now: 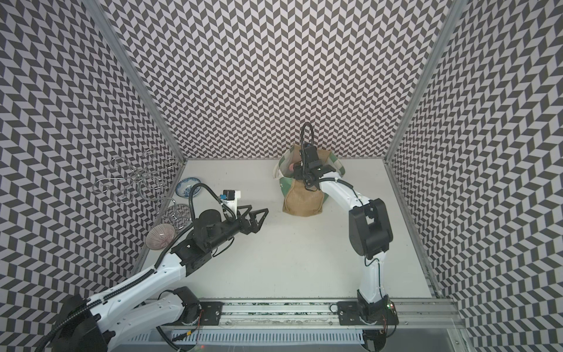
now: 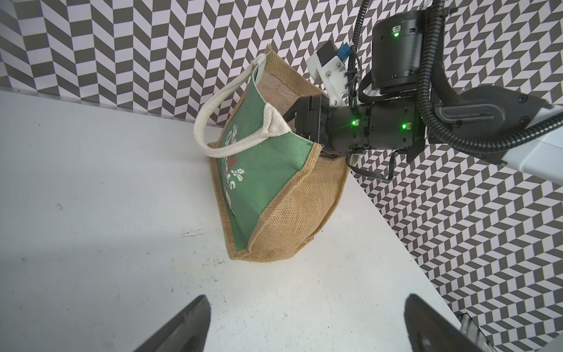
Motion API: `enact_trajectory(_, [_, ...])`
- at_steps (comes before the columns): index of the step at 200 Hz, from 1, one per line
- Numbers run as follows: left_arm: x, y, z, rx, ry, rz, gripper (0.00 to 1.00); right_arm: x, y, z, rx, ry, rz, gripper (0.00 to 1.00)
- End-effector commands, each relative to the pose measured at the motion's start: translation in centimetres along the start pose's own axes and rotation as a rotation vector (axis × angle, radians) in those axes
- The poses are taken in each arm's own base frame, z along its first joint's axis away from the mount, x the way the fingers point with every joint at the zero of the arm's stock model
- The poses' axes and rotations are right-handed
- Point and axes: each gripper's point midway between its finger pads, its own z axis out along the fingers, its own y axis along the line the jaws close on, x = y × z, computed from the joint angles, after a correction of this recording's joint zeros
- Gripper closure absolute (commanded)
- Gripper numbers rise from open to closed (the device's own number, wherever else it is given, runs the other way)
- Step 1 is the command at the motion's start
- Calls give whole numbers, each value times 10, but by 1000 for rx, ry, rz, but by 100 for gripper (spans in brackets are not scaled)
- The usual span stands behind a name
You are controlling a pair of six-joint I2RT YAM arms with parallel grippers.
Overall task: Put the hourglass into the canvas bag
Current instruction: Place the hourglass in the canvas bag, then reset both arms
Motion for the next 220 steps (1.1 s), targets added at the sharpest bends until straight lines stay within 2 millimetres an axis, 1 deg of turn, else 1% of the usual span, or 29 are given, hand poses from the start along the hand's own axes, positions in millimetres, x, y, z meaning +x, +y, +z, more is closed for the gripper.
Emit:
enact_trajectory(1, [-10,0,0,-4,-38,1,1,30,-14,11,60,106,-7,36])
enact_trajectory(23, [-12,-1,0,-5,-41,3,1,15,-8,-3,32,76,3,31])
enact_trajectory(47, [-17,-2,-1,-9,-51,9,1,-8,7,-33,-47,17,22,24])
enact_trajectory(61, [-23,-3,-1,-17,-61,14,1,-21,15,-56,-92,-27,35,20])
enact_trajectory(79, [-33,-4,-2,-31,-82,23,1,-36,18,-87,-130,-96,53,13])
enact_trajectory(95, [-45,-1,-3,-55,-107,30,1,-47,14,-117,-135,-180,79,9])
enact_trajectory(105, [-55,1,-4,-76,-128,42,1,-56,6,-139,-118,-253,95,6])
enact_trajectory(115, [-64,8,-4,-110,-144,48,1,-61,-7,-159,-93,-318,118,2])
enact_trajectory(119, [-69,11,-4,-128,-153,47,1,-63,-15,-168,-73,-342,132,0])
enact_trajectory(129, [-78,24,-4,-177,-181,41,1,-65,-39,-186,-15,-404,179,1])
enact_trajectory(138, [-84,40,-2,-226,-202,39,1,-63,-64,-200,36,-454,225,1])
enact_trajectory(151, [-89,72,1,-323,-212,18,1,-51,-112,-214,140,-502,320,1])
enact_trajectory(164, [-94,108,1,-418,-228,-2,1,-31,-162,-227,278,-562,405,1])
enact_trajectory(176, [-99,140,-3,-505,-259,6,1,-2,-204,-233,413,-604,454,1])
enact_trajectory(185, [-100,163,-7,-585,-276,29,1,21,-230,-234,500,-616,490,1])
enact_trajectory(193, [-99,184,-11,-647,-280,45,1,39,-248,-233,560,-630,505,1])
enact_trajectory(202, [-97,202,-13,-690,-262,83,1,65,-263,-227,618,-627,505,1])
enact_trajectory(210, [-93,216,-15,-726,-249,119,1,84,-270,-220,652,-621,487,1])
enact_trajectory(220, [-86,230,-20,-774,-229,173,1,104,-274,-209,665,-611,457,1])
